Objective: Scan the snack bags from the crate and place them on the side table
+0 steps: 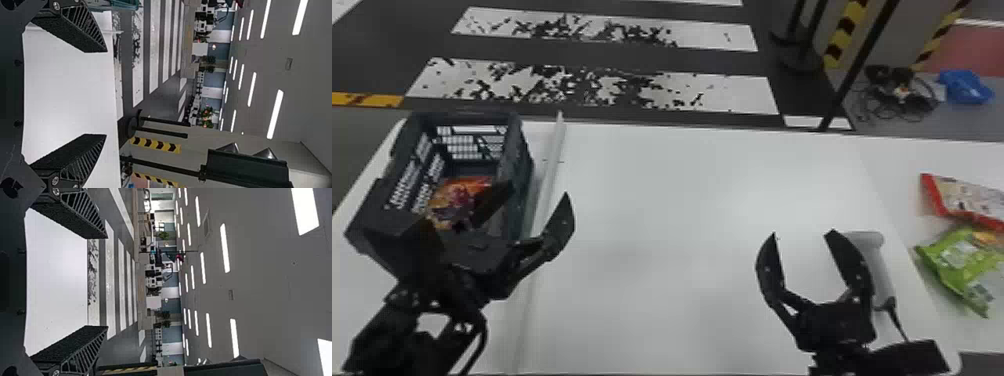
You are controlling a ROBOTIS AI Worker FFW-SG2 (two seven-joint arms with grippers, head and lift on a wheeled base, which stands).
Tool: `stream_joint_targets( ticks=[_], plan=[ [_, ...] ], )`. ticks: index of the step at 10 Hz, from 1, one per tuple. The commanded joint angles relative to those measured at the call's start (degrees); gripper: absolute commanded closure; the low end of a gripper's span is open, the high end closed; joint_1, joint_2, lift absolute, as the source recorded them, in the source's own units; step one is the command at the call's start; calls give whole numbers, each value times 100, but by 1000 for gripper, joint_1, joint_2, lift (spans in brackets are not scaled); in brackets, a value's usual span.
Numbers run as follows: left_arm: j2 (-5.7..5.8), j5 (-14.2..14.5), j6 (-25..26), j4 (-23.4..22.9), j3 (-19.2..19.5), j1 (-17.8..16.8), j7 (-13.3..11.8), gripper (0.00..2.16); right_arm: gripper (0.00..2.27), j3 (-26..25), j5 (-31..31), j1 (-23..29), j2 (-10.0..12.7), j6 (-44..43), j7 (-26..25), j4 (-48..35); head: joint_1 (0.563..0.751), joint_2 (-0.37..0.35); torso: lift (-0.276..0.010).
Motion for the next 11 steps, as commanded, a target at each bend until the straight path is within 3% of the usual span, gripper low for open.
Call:
stream_joint_targets(
  ticks=[1,2,3,5,8,9,10,11],
  plan=[
    [34,79,798,-535,545,-151,-235,103,53,3,-7,9,-9,2,8,1,695,-58,-95],
    [122,185,1361,-711,896,-371,-428,103,53,-6,-7,26,-9,-33,16,1,695,-34,-95],
    [377,273,1818,-763,1230,-573,-595,103,53,-23,-7,53,-26,-33,16,1,695,-1,-95],
    [1045,158,2328,-676,1740,-1118,-1000,103,53,-41,-16,106,-26,-51,34,-17,695,72,-95],
    [1959,-176,2380,247,2004,-1953,-1940,103,53,-41,-16,185,-26,-33,34,-105,695,154,-95],
    [2099,-642,2380,555,1960,-2260,-2467,103,53,-67,-16,202,-26,-33,34,-114,695,177,-95],
    [1959,-1362,2292,950,1881,-2735,-3170,103,53,-59,-16,193,-17,-16,34,-122,695,192,-95],
    [1950,-1810,2046,1196,1907,-2831,-3548,103,53,12,-7,88,-26,107,60,-114,695,193,-95]
  ],
)
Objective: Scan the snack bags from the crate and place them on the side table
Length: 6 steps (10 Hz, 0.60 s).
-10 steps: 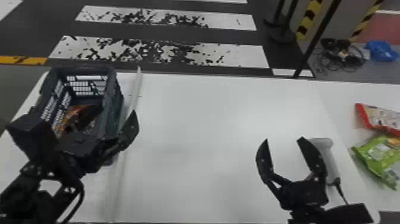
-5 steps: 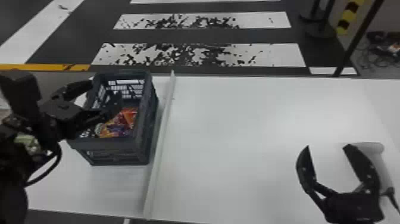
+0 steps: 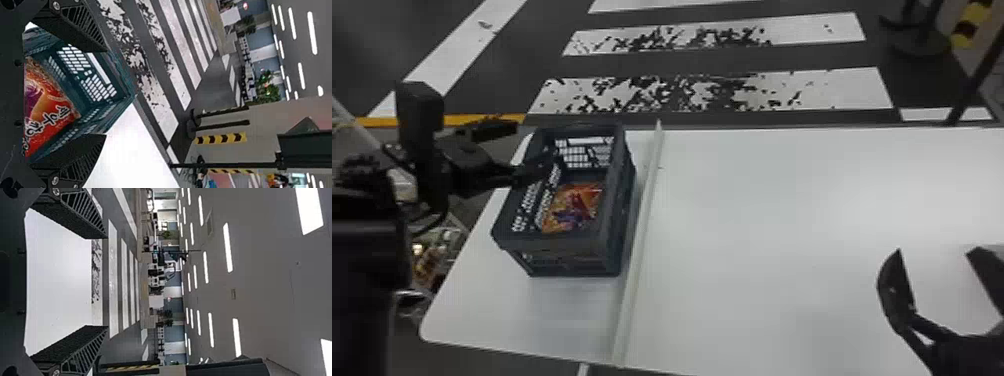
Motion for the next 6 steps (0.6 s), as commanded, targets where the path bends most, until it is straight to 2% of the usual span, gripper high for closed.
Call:
stream_joint_targets(
  ticks=[1,3,4,6],
  plan=[
    [50,-699,-212,395,-71,-194,-280,103,53,66,-13,-94,-27,105,34,-7,695,202,-95],
    [112,-1507,-405,1195,-669,-810,-930,103,53,-39,-93,-15,-45,53,51,-25,695,224,-95],
    [103,-1815,-546,1529,-968,-1047,-1009,103,53,-48,-101,-15,-54,53,60,-16,695,207,-95],
    [77,-2492,-669,2091,-1477,-1469,-1326,103,53,-48,-119,-15,-62,53,78,-25,695,182,-95]
  ],
)
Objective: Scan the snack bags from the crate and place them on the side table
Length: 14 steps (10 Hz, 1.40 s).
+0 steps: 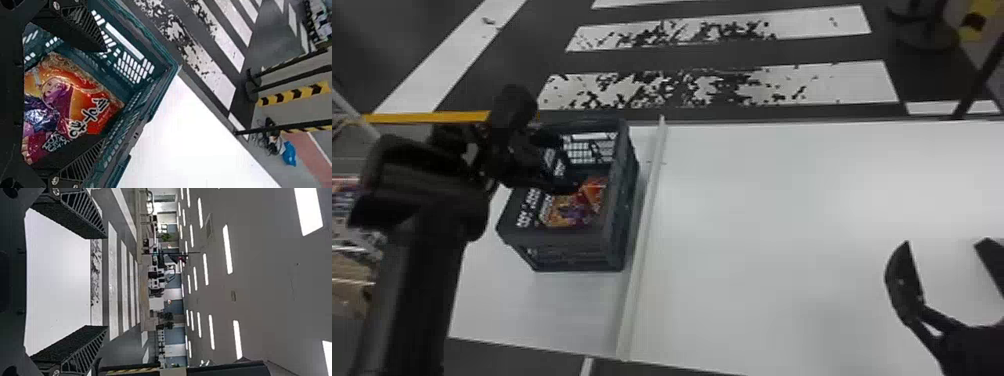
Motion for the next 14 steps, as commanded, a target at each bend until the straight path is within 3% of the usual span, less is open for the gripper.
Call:
stream_joint_targets(
  ticks=[1,3,5,7,11,14],
  plan=[
    [-25,-441,-147,437,-296,-284,-148,103,53,-9,-39,0,-24,0,9,0,695,170,-95],
    [-33,-784,-252,929,-454,-504,-280,103,53,-44,-153,0,-59,17,35,9,695,158,-95],
    [-95,-1135,-516,1465,-779,-653,-218,103,53,-53,-153,-26,-59,35,35,26,695,155,-95],
    [-183,-1425,-674,2045,-1060,-873,-7,120,53,-53,-162,-35,-59,53,35,26,695,149,-95],
    [-297,-1671,-762,2898,-1324,-1225,740,137,53,-79,-180,-44,-59,105,62,26,695,150,-95],
    [-438,-1715,-867,3856,-1500,-1638,907,137,53,-79,-189,-53,-103,123,79,26,695,151,-95]
  ],
)
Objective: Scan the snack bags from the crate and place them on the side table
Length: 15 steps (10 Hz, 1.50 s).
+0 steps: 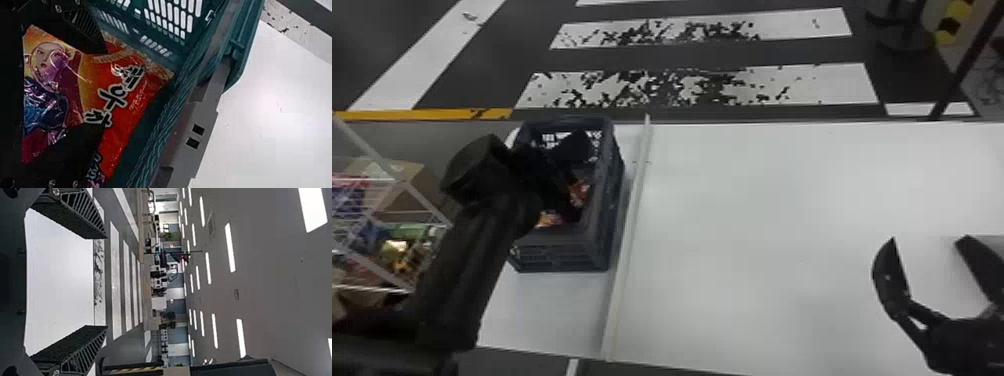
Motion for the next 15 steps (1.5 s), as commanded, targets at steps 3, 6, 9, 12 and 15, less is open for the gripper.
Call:
stream_joint_targets(
  ticks=[3,6,9,12,15],
  plan=[
    [-148,0,-112,902,-109,-320,-258,552,53,0,-133,-27,-49,-17,98,71,695,143,-95],
    [-139,193,-94,753,313,-320,-618,1983,56,0,-150,-27,-49,-34,106,71,695,136,-95],
    [-52,1046,-147,41,1174,23,-706,2132,60,0,-168,0,-40,-52,106,79,695,148,-95],
    [177,2030,-94,-117,1851,49,-1057,2132,66,9,-185,9,-22,-52,106,71,695,148,-95],
    [397,2610,-112,-363,2317,198,-1303,2132,70,44,-185,0,-5,-17,98,71,695,186,-95]
  ],
)
